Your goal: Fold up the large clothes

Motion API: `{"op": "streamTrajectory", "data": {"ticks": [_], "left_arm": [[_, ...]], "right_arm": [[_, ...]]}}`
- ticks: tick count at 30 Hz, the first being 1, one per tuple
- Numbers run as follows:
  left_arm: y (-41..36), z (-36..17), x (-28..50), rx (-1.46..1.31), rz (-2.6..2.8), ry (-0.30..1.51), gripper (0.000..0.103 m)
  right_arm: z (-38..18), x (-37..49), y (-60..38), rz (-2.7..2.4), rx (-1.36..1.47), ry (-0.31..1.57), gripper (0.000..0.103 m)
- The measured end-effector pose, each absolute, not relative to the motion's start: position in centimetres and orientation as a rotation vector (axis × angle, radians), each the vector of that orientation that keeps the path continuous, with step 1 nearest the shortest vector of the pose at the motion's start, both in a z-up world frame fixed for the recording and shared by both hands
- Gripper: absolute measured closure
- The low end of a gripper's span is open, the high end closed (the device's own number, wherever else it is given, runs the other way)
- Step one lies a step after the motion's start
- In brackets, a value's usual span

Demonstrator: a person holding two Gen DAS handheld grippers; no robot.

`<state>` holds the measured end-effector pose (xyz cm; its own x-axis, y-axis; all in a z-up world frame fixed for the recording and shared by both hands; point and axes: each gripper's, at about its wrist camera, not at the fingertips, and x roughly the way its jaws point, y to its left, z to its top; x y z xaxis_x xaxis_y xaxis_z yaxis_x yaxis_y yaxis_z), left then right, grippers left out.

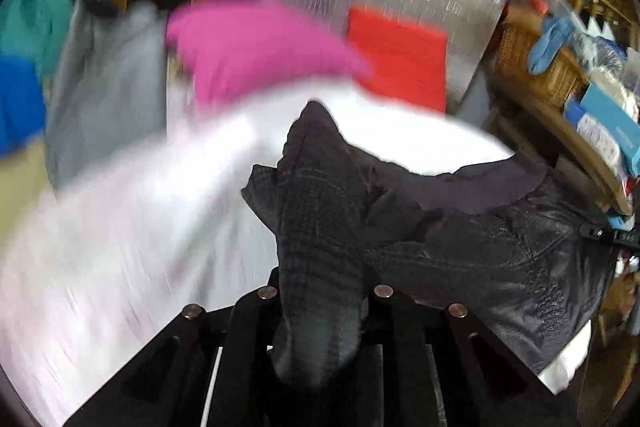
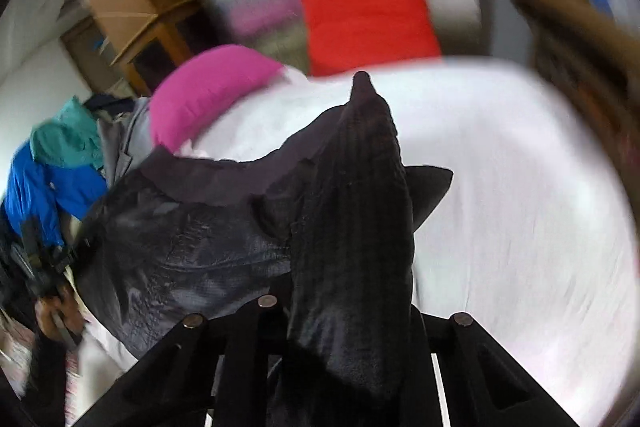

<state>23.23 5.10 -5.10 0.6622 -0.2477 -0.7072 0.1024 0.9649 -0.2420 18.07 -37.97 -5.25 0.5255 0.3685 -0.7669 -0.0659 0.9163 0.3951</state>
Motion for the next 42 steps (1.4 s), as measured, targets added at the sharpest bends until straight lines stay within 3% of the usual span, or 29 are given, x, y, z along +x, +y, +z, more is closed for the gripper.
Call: {"op": "streamTrajectory", "data": {"ticks": [1, 2, 3, 4, 6, 12, 21, 22, 23, 24, 27, 32, 34, 36, 37, 38, 40, 42], "left_arm": [[5.0, -8.0, 23.2, -0.191, -0.188, 0.928, 0.076], [5.1, -10.6, 23.3, -0.187, -0.15, 1.01, 0.067], [5.6, -12.2, 22.9, -0.202, -0.127, 1.015, 0.049], [6.4, -12.2, 22.3, -0.243, -0.136, 0.978, 0.045], [7.5, -11.1, 22.1, -0.284, -0.135, 1.005, 0.045], [8.4, -3.8, 22.3, -0.123, -0.098, 0.83, 0.044], [3.8, -7.8, 30.4, -0.084, -0.19, 0.967, 0.043], [3.7, -8.2, 31.0, -0.079, -0.175, 0.976, 0.053], [3.4, -8.7, 31.7, -0.077, -0.163, 0.986, 0.064], [3.4, -9.3, 32.4, -0.063, -0.127, 1.007, 0.082], [4.0, -10.4, 33.1, -0.073, -0.097, 1.025, 0.087], [3.5, -11.6, 33.7, -0.043, -0.033, 1.023, 0.086], [3.7, -11.2, 33.6, -0.056, -0.01, 1.019, 0.08], [3.7, -10.2, 32.7, -0.05, 0.012, 0.993, 0.073], [3.6, -9.5, 31.9, -0.043, 0.02, 0.983, 0.065], [3.5, -9.0, 31.4, -0.033, 0.024, 0.975, 0.059], [3.1, -6.9, 28.7, -0.008, 0.042, 0.921, 0.037], [2.5, -5.5, 26.0, -0.006, 0.049, 0.851, 0.034]], "right_arm": [[-8.3, 17.4, -38.7, 0.236, 0.389, 1.043, 0.076], [-10.4, 17.3, -39.1, 0.201, 0.419, 1.088, 0.06], [-13.2, 16.7, -40.1, 0.142, 0.468, 1.142, 0.038], [-14.5, 15.9, -41.1, 0.136, 0.554, 1.13, 0.034], [-14.5, 14.9, -42.8, 0.131, 0.672, 1.094, 0.034], [-8.4, 16.4, -43.7, 0.113, 0.553, 0.958, 0.03], [-10.0, 24.8, -39.4, 0.156, 0.332, 1.09, 0.029], [-10.4, 25.5, -38.9, 0.175, 0.311, 1.106, 0.032], [-10.6, 25.5, -39.0, 0.189, 0.304, 1.113, 0.062], [-10.8, 25.9, -38.5, 0.194, 0.264, 1.133, 0.092], [-10.7, 26.3, -38.0, 0.174, 0.179, 1.094, 0.094], [-13.8, 26.8, -40.2, 0.099, 0.279, 1.106, 0.093], [-13.3, 26.5, -40.3, 0.071, 0.289, 1.098, 0.09], [-12.3, 25.7, -40.6, 0.002, 0.284, 1.088, 0.069], [-11.7, 25.2, -40.4, -0.033, 0.256, 1.078, 0.042], [-10.4, 24.0, -40.0, -0.044, 0.218, 1.037, 0.032], [-8.3, 21.8, -39.3, -0.027, 0.182, 0.969, 0.032], [-6.3, 18.5, -37.4, -0.001, 0.174, 0.885, 0.03]]}}
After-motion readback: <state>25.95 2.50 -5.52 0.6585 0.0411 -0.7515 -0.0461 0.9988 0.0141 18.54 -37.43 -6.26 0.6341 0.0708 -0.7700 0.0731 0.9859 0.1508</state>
